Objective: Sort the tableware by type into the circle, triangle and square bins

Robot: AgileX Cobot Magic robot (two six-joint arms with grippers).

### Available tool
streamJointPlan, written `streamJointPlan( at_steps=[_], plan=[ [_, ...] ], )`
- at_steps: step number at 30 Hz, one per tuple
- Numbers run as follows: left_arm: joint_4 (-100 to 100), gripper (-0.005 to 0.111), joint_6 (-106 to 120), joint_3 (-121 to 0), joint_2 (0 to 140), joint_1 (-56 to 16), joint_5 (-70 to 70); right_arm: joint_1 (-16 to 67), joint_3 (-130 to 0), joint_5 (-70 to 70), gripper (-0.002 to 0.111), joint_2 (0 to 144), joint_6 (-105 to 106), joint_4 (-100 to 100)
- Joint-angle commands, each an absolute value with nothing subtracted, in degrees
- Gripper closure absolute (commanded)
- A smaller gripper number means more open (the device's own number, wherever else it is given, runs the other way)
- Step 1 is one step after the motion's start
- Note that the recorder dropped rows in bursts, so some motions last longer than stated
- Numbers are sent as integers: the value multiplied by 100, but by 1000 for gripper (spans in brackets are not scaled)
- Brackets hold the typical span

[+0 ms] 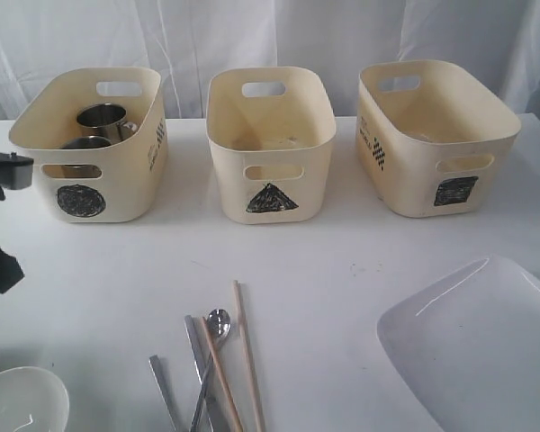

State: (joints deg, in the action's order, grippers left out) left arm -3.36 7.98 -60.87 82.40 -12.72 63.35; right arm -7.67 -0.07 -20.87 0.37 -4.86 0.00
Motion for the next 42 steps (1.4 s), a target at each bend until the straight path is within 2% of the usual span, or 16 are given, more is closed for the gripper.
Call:
streamJointPlan(
  at_steps=[1, 5, 7, 11, 20, 29, 42],
  plan=[
    [-436, 79, 709, -5603, 8273, -1265, 5945, -802, 0, -2012, 108, 0, -492, 0],
    [-295, 49, 383, -5314, 8339, -1265, 5832, -802, 0, -2012, 108, 0, -492, 0],
    [-67, 42, 35, -5203, 8339, -1265, 5638, -802, 0, -2012, 108, 0, -492, 0],
    [426, 43, -800, -5069, 8339, -1265, 5161, -802, 0, -2012, 108, 0, -492, 0],
    [438, 43, -837, -4583, 8339, -1265, 3318, -802, 0, -2012, 108, 0, -492, 0],
    [523, 43, -812, -4571, 8339, -1265, 3516, -802, 0, -2012, 108, 0, -492, 0],
    [714, 45, -1111, -3770, 8339, -1265, 2510, -802, 0, -2012, 108, 0, -492, 0]
  ],
)
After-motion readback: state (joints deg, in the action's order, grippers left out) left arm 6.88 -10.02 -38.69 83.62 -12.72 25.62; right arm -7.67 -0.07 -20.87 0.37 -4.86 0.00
